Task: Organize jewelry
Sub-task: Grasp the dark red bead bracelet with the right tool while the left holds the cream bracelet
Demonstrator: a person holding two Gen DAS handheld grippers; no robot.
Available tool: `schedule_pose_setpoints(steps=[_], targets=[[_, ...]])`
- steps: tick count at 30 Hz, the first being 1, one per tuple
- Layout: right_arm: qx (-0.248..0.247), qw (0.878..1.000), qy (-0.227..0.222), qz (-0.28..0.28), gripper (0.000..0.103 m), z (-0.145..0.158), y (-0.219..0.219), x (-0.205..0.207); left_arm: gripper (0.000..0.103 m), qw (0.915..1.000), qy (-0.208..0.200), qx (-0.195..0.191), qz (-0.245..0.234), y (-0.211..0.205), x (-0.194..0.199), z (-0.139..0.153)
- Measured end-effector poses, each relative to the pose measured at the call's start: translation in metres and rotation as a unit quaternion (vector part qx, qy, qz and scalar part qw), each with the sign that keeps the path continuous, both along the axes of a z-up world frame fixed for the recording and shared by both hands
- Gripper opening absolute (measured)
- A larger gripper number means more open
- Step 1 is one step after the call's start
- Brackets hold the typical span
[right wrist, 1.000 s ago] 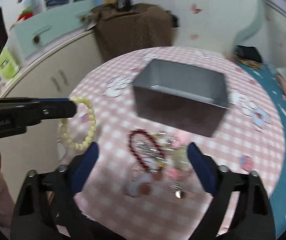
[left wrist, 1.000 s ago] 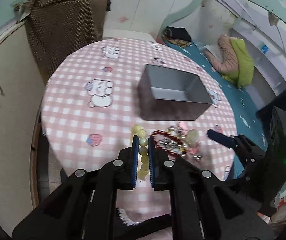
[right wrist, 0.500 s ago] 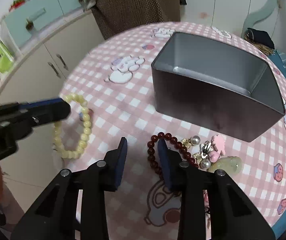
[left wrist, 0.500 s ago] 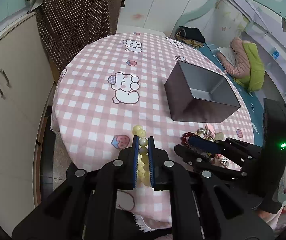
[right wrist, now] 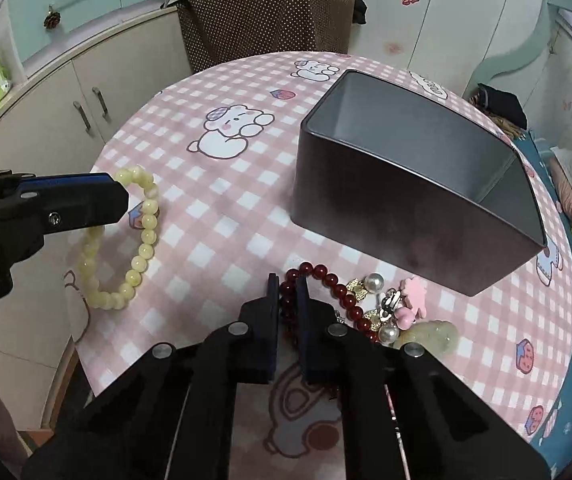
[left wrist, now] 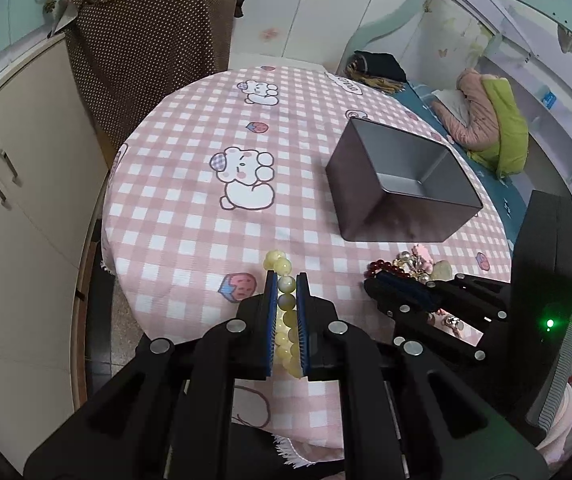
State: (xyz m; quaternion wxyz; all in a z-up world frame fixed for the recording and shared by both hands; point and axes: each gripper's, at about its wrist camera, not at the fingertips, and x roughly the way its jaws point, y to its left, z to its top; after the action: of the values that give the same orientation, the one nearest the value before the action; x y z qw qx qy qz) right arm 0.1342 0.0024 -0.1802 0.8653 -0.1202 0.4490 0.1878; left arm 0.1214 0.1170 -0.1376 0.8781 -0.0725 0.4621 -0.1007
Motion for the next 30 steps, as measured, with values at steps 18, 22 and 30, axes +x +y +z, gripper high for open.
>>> schedule_pose_setpoints(steps=[18, 22, 30], targets=[[0.111, 0.989, -0.078, -0.055, 0.007, 0.066, -0.071, -0.024, 0.009, 0.9990, -0.009, 0.003, -0.045, -0.039, -0.007, 0.010], [0.119, 0.987, -0.090, -0.065, 0.007, 0.074, -0.083, -0.028, 0.009, 0.9987, -0.014, 0.003, -0.049, -0.046, -0.006, 0.014], [0.140, 0.981, -0.102, -0.092, 0.007, 0.082, -0.107, -0.025, 0.009, 0.9983, -0.023, 0.002, -0.053, -0.060, -0.003, 0.024]])
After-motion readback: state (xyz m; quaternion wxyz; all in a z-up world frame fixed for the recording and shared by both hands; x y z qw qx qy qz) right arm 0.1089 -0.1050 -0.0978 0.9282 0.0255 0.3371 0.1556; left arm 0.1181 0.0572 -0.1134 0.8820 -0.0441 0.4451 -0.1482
